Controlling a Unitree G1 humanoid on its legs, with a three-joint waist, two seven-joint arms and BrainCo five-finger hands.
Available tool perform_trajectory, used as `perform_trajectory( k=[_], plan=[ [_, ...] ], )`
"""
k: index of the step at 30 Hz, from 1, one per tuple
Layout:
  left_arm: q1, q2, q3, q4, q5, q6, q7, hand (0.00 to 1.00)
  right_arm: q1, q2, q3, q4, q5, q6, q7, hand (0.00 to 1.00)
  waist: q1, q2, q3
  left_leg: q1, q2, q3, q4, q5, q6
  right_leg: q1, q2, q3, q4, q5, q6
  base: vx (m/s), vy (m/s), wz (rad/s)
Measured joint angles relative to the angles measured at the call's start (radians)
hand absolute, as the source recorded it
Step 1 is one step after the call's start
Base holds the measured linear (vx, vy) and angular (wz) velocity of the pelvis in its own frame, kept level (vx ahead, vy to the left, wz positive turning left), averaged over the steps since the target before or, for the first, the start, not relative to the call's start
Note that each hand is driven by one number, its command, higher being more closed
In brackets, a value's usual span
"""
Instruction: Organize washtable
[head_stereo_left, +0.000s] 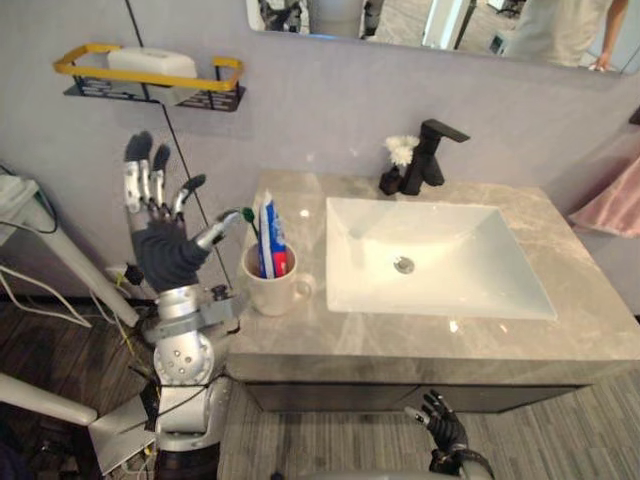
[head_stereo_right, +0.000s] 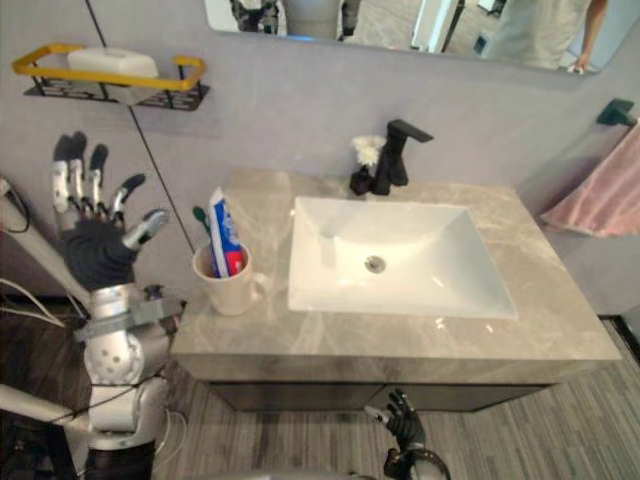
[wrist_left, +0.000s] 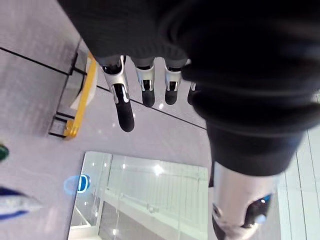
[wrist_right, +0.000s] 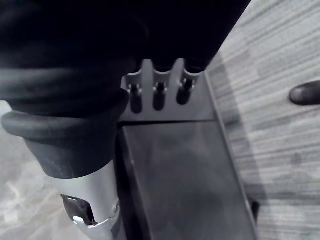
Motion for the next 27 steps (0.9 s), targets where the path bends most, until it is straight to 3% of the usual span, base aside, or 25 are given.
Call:
perform_trajectory(
  k=[3, 4, 16, 21, 27],
  plan=[
    [0.035, -0.017, 0.022, 0.000, -0.022, 0.000, -0.003, 0.00, 0.000, 0.000, -0.003, 0.000, 0.000, 0.003, -0.001, 0.00, 0.013, 0.007, 0.010, 0.005, -0.001, -0.004, -0.002, 0.000, 0.000, 0.012, -0.001, -0.005, -0.002, 0.000, 0.000, 0.01, -0.015, 0.06],
    [0.053, -0.023, 0.027, 0.000, -0.022, 0.000, -0.007, 1.00, 0.000, 0.000, -0.003, 0.000, 0.000, 0.006, -0.001, 0.00, 0.019, 0.008, 0.013, 0.005, -0.001, -0.007, -0.003, 0.000, 0.000, 0.012, -0.001, -0.007, -0.002, 0.000, 0.000, 0.00, -0.013, 0.06],
    [0.206, -0.064, 0.052, 0.024, -0.083, 0.004, -0.086, 1.00, 0.006, 0.002, -0.019, 0.001, -0.001, 0.018, 0.000, 0.00, 0.026, 0.008, 0.039, 0.000, -0.010, -0.039, -0.023, 0.014, 0.010, 0.016, -0.014, -0.037, 0.002, 0.000, 0.000, -0.01, -0.012, 0.09],
    [0.248, -0.064, 0.023, 0.089, -0.100, 0.013, -0.124, 1.00, 0.014, 0.017, -0.022, 0.001, -0.002, 0.018, -0.002, 0.00, 0.048, 0.004, 0.041, 0.006, -0.011, -0.040, -0.030, 0.014, 0.011, 0.016, -0.016, -0.038, 0.009, 0.000, 0.000, 0.00, 0.000, 0.00],
    [0.305, -0.071, -0.041, 0.128, -0.132, 0.027, -0.156, 1.00, 0.018, 0.018, -0.022, 0.001, -0.002, 0.018, -0.003, 0.00, 0.054, 0.001, 0.046, 0.006, -0.010, -0.044, -0.031, 0.014, 0.011, 0.013, -0.016, -0.044, 0.019, 0.000, 0.000, 0.00, 0.000, 0.00]
  ],
)
